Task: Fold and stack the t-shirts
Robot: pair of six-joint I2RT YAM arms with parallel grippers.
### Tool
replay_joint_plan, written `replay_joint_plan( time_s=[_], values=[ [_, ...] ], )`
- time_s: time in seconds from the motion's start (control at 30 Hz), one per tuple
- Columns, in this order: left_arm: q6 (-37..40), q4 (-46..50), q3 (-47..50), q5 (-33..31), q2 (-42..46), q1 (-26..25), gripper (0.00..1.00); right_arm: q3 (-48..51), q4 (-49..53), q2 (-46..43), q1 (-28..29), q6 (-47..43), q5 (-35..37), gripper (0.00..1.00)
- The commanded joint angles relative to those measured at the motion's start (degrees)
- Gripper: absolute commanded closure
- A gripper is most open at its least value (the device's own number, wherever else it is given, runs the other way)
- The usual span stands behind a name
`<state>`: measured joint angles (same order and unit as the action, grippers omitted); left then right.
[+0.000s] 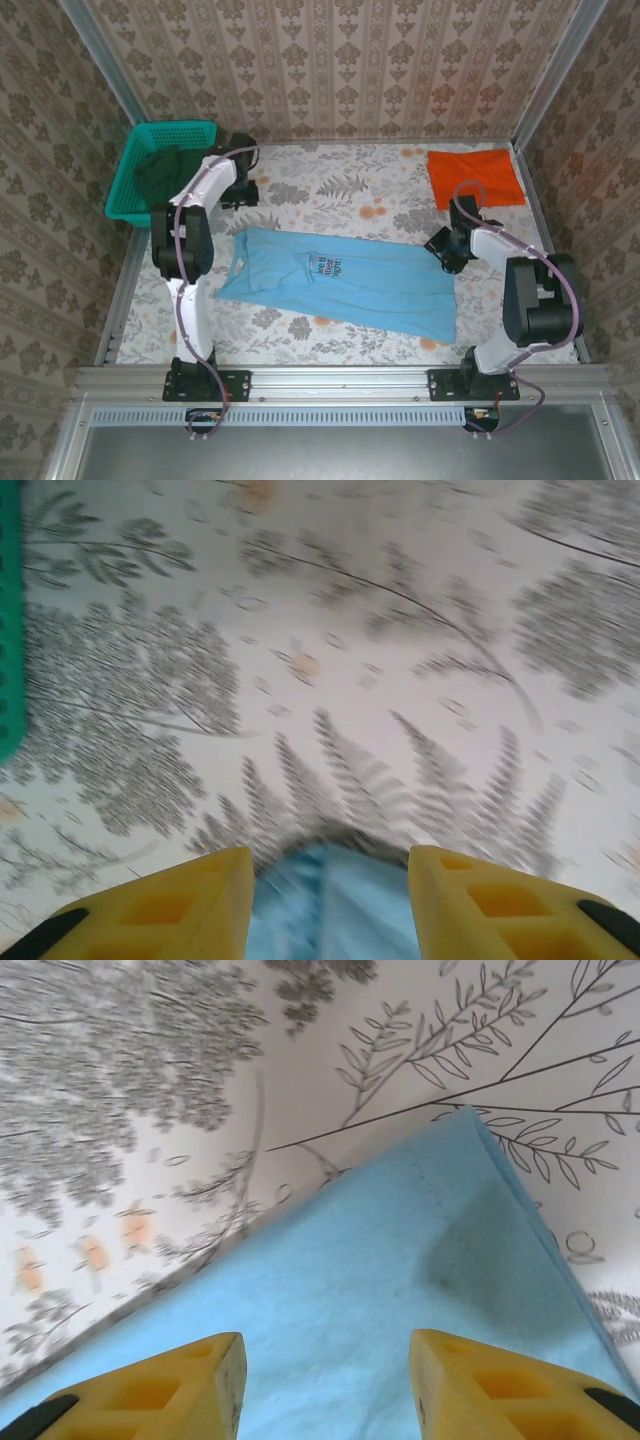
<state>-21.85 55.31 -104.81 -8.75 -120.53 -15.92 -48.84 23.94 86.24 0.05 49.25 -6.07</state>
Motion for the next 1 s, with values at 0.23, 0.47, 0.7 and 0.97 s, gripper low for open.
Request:
replay_joint_plan(
  time_s=[0.23,0.47,0.7,0.97],
  values=[
    [-15.0,-1.2,15.5,13.0,4.7,-5.0,0.57,-2.1,4.7,-3.6,13.8,-8.8,-4.2,0.52],
    [-15.5,-0.1,6.5,12.4,-6.6,-6.1,0.57,-0.4,9.6,-5.5,18.3,-9.6,-2.5,0.54],
    [-10.8,7.3,-21.7,11.3,-25.6,-6.7,0.57,3.4,10.7,-14.6,18.4,-7.9,-1.0,0.54],
    [-10.1,-6.1,-47.1,23.0,-39.6,-7.4,0.55,3.3,11.1,-17.7,20.3,-8.7,-3.4,0.55]
  ],
)
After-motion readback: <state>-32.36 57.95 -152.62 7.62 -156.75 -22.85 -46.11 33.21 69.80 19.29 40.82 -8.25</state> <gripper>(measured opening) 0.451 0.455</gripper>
